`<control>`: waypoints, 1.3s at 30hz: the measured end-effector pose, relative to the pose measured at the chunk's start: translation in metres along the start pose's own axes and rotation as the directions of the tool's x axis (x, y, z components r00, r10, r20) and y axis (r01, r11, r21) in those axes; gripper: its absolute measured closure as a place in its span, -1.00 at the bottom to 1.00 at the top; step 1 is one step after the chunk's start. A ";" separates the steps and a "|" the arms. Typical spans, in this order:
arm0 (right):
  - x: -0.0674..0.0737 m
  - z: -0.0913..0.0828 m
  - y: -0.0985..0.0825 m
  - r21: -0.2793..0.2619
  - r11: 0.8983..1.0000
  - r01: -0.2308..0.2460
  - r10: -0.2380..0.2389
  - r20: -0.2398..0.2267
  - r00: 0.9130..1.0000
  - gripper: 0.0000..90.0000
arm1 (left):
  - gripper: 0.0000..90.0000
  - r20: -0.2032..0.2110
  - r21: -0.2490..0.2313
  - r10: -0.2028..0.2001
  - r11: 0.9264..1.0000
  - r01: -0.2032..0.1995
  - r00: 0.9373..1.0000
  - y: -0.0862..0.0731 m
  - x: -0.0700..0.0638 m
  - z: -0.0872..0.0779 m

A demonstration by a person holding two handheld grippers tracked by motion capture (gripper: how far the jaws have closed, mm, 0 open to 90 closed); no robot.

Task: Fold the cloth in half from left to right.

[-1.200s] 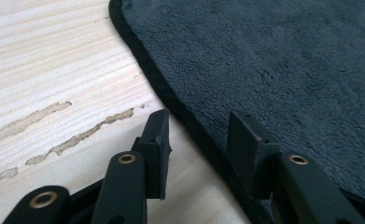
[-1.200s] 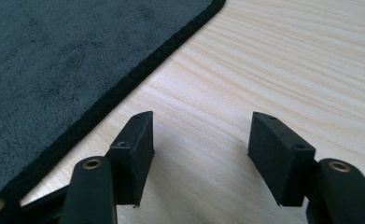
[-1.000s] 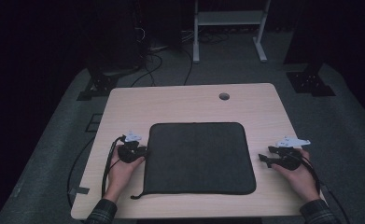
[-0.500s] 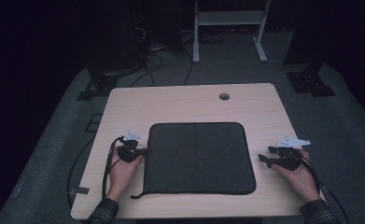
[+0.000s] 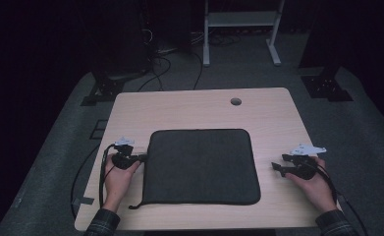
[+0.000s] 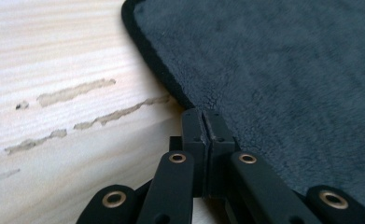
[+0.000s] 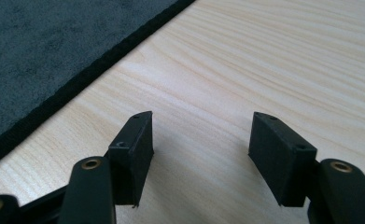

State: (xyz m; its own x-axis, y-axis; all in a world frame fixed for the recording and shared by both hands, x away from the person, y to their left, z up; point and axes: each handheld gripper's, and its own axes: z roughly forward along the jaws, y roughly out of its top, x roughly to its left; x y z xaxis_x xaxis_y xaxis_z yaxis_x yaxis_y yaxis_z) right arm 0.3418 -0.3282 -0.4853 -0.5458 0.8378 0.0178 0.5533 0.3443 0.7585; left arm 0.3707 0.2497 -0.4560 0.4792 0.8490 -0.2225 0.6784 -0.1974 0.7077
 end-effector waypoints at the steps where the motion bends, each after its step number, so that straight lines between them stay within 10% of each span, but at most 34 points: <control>1: 0.000 0.000 0.000 0.000 1.000 0.001 -0.001 0.000 1.000 -0.14 | 0.98 0.010 -0.008 -0.004 1.000 0.004 1.000 0.001 0.000 -0.001; 39: 0.000 0.005 0.002 0.031 0.999 -0.018 0.017 0.031 0.999 -0.67 | 0.98 0.263 -0.086 0.104 0.993 -0.084 0.959 0.051 -0.074 0.029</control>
State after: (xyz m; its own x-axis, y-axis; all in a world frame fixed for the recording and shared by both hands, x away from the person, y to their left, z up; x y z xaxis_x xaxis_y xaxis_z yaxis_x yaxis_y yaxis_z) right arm 0.3460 -0.3251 -0.4866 -0.5165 0.8562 0.0111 0.5825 0.3418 0.7375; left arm 0.3855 0.1627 -0.4229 0.6770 0.6646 -0.3163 0.5850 -0.2252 0.7791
